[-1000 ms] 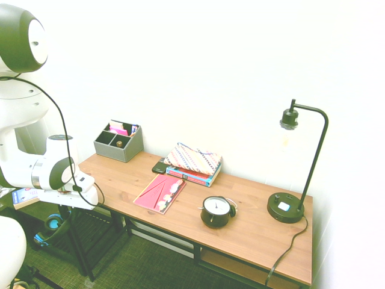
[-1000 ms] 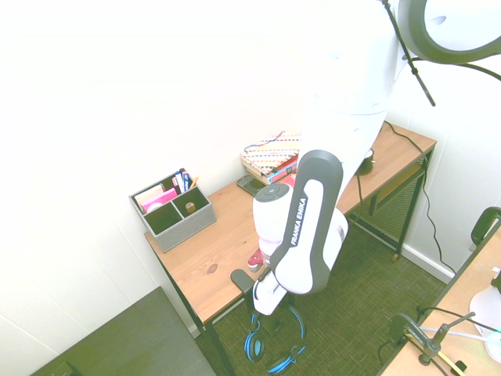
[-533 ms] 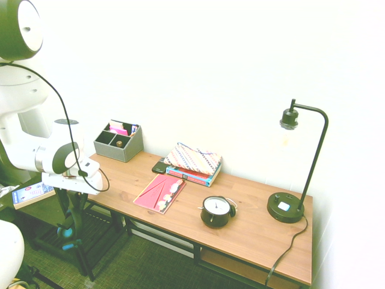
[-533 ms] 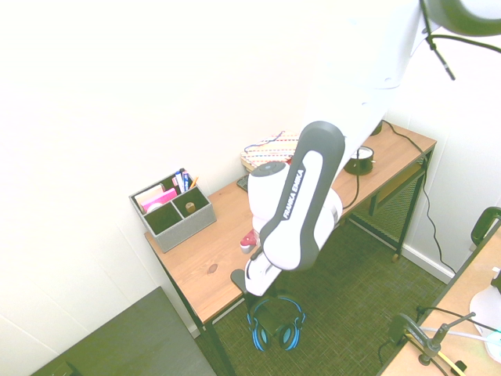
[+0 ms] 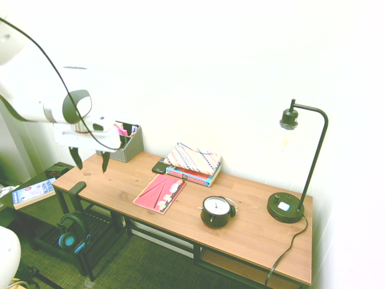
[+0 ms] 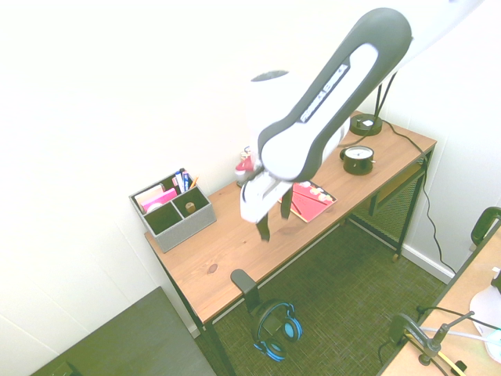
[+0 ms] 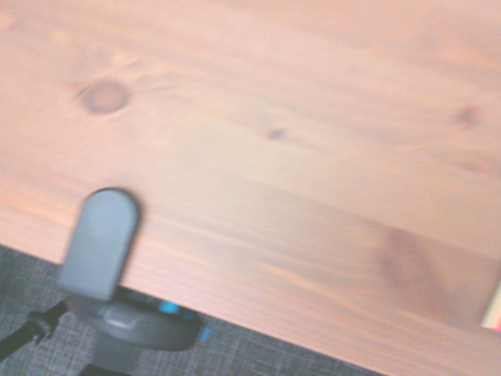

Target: Hang the headphone

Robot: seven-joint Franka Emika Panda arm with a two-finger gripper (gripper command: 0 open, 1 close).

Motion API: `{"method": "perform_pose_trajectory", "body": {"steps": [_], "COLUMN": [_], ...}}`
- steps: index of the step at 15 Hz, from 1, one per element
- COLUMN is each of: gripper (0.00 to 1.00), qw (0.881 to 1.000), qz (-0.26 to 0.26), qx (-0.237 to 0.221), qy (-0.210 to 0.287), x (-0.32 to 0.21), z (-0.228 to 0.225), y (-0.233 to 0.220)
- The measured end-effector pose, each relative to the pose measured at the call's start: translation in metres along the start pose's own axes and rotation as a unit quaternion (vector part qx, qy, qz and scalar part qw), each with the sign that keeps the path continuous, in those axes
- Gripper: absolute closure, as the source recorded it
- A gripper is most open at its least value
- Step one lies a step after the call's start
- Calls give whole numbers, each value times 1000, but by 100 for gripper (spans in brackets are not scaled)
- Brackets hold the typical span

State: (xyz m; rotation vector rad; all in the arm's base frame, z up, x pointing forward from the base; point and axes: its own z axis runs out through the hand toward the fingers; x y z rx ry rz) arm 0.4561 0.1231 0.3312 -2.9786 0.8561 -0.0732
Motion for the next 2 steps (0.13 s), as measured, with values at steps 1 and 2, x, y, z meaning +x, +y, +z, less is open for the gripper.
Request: {"method": "perform_pose_trajectory", "body": {"steps": [1,2], "gripper": [0,0], "qw": [1000,999], "qz": [13,26], "qx": [-7,-12], "qy": [11,17], "x": [13,20], "z": [-27,-52], "y": [21,40]}}
